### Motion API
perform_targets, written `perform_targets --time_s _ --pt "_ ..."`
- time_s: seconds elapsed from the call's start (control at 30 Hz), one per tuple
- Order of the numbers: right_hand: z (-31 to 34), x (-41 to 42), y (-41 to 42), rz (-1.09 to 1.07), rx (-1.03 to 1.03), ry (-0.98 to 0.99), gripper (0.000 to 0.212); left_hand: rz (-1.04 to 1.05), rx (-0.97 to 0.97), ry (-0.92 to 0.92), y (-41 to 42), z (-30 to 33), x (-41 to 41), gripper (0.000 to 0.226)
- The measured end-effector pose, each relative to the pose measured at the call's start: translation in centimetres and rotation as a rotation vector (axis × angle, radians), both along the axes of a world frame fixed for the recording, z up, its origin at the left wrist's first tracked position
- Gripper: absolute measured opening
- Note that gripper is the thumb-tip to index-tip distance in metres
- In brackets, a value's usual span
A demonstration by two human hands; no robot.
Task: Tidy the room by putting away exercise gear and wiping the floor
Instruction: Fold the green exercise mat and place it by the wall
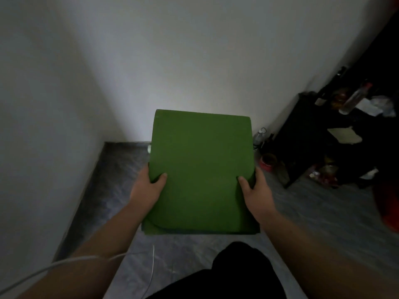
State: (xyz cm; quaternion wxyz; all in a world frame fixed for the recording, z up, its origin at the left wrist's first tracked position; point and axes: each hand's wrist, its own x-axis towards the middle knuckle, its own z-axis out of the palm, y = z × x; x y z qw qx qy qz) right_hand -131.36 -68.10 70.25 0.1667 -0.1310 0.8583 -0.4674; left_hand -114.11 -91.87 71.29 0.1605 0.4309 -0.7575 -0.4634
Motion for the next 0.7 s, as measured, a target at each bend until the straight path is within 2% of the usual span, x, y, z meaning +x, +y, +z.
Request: perform_targets --time_s 0.23,0.37,0.53,0.7 --pt "-3.3 -14.0 -3.4 -0.087 0.036 -0.022 0.062 -0.084 0.050 0.012 -4.8 -3.1 -15.6 0.053" --pt "-7.5 -25.1 -5.7 -0.055 0.077 -0.035 0.063 -0.053 0.058 0.001 -6.6 -6.9 -26.5 0.058" --pt "-13.2 -39.6 -9.3 -0.001 0.169 -0.089 0.067 0.031 0.172 -0.051 -9.1 -12.2 -40.0 0.058" --pt "-20.8 -50.1 -13.5 -0.004 0.249 -0.105 0.063 0.028 0.201 -0.116 -12.9 -19.2 -50.4 0.059"
